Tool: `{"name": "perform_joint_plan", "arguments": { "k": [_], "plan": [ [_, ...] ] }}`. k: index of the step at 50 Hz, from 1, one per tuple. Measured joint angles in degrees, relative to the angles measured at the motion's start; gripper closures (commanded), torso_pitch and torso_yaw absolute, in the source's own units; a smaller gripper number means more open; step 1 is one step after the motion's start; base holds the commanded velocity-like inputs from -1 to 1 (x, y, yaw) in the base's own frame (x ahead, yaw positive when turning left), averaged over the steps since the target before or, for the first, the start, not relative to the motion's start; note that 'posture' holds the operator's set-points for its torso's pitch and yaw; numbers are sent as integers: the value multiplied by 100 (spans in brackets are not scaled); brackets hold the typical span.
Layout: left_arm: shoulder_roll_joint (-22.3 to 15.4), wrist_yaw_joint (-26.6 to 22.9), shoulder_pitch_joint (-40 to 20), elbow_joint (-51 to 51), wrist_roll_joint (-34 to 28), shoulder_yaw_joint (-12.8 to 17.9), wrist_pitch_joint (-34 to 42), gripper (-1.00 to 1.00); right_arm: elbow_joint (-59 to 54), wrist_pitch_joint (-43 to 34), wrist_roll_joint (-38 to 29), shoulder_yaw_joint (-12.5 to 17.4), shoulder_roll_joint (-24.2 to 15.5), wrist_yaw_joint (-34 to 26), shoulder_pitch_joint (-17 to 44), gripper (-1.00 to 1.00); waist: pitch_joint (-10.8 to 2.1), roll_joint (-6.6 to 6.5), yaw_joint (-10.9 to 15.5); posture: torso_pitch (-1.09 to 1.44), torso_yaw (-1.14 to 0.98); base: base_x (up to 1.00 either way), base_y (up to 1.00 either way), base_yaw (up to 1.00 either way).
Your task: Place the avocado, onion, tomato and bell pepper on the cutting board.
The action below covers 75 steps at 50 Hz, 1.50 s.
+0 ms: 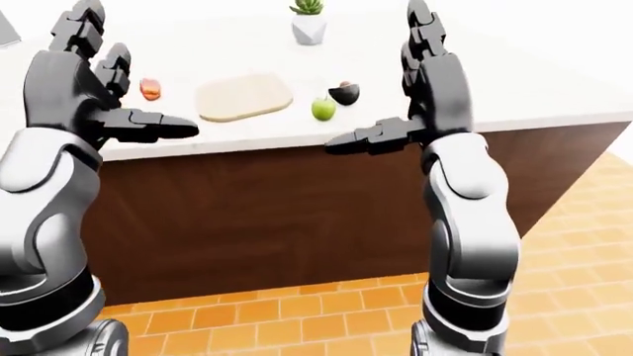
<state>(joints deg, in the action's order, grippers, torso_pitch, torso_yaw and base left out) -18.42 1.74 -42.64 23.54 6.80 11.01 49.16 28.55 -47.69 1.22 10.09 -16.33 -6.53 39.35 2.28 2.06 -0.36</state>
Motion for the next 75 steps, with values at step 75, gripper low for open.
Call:
{"name": "perform_joint_plan", "arguments": {
  "k": [75],
  "plan": [
    [-343,-84,135,227,-243,268,169,-100,391,90,-43,-117,-5,-173,-64,-100,70,-71,127,0,0,8,9,11]
  ]
}}
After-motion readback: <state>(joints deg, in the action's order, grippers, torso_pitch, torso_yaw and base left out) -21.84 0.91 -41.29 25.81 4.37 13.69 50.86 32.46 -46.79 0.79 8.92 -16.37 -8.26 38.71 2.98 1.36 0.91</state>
